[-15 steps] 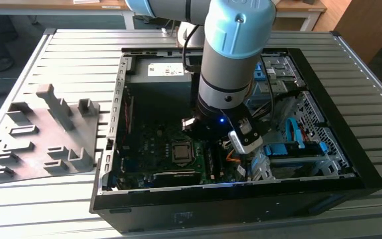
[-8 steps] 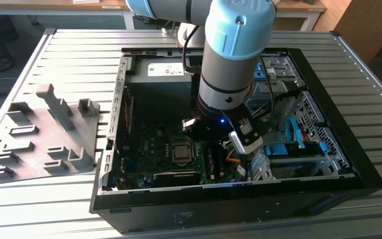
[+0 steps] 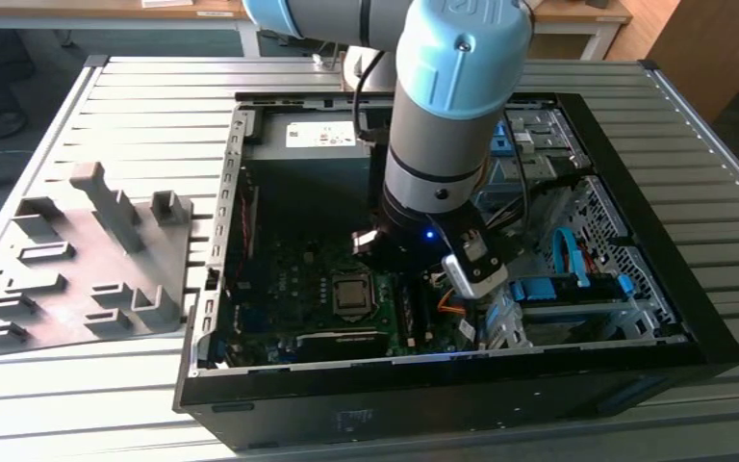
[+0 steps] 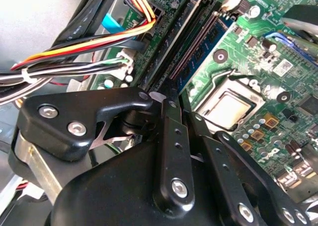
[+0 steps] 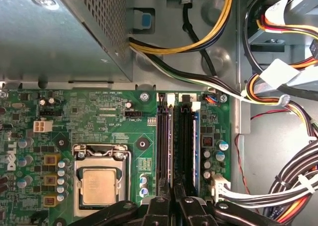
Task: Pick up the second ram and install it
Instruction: 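Insert the second ram into the second slot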
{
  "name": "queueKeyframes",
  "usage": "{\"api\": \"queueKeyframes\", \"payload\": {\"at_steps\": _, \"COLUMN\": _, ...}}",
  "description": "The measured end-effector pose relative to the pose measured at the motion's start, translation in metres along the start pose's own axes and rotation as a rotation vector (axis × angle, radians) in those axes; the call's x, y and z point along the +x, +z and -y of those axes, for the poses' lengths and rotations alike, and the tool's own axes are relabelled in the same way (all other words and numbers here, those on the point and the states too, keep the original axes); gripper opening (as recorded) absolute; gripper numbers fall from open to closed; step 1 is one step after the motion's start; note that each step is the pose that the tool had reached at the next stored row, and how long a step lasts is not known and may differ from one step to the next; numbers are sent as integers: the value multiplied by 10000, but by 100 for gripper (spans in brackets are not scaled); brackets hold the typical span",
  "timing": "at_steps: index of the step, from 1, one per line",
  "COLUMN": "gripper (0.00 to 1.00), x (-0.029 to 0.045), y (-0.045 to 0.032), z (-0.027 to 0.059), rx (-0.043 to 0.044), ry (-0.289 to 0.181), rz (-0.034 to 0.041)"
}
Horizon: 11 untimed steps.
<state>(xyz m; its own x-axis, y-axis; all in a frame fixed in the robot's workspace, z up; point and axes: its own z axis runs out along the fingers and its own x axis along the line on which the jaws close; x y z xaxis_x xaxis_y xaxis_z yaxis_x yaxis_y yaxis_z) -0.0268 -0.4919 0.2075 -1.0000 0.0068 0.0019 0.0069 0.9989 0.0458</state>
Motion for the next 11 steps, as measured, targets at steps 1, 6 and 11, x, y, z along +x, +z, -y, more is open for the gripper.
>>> {"api": "queueKeyframes", "payload": {"at_steps": 1, "gripper": 14, "x": 0, "y": 9, "z": 1, "rx": 1, "ry": 0, "rz": -1}}
{"api": "queueKeyframes", "payload": {"at_steps": 6, "gripper": 14, "x": 0, "y": 55, "z": 4, "rx": 8, "ry": 0, "rz": -3}}
{"api": "queueKeyframes", "payload": {"at_steps": 11, "gripper": 14, "x": 0, "y": 67, "z": 4, "rx": 3, "ry": 0, "rz": -1}}
